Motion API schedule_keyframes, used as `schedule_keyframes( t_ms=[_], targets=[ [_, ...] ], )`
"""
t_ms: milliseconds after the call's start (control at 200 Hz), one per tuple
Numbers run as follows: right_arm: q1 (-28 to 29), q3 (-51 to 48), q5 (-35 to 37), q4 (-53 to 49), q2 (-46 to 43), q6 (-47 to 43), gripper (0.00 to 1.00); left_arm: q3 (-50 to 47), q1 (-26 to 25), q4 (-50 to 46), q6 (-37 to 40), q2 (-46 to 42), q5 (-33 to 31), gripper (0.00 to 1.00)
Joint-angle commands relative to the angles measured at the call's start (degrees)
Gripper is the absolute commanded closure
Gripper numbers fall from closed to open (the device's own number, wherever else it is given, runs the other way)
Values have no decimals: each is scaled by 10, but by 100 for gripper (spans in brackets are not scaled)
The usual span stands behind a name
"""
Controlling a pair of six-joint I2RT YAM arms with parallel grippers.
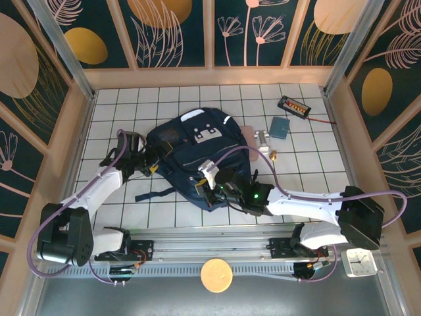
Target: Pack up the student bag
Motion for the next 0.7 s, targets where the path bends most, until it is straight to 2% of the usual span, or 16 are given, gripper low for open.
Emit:
schedule_keyframes(
  t_ms=[0,125,185,225,285,520,696],
  targets=[
    [-5,5,3,9,-2,2,100,19,3,75,-37,33,32,16],
    [-5,7,5,8,2,5,100,17,3,113,-51,68,42,30],
    [-5,8,6,7,4,7,100,14,3,136,-59,89,53,43],
    [-5,10,8,3,7,10,100,9,3,154,-65,98,60,60],
    [-5,16,14,-12,14,19,100,3,3,176,-80,104,67,100],
    [-7,115,-14,-85,93,93,100,-16,-3,193,-99,61,63,100],
    [-5,195,-42,-90,156,117,100,-54,-14,216,-129,17,51,100]
  ],
)
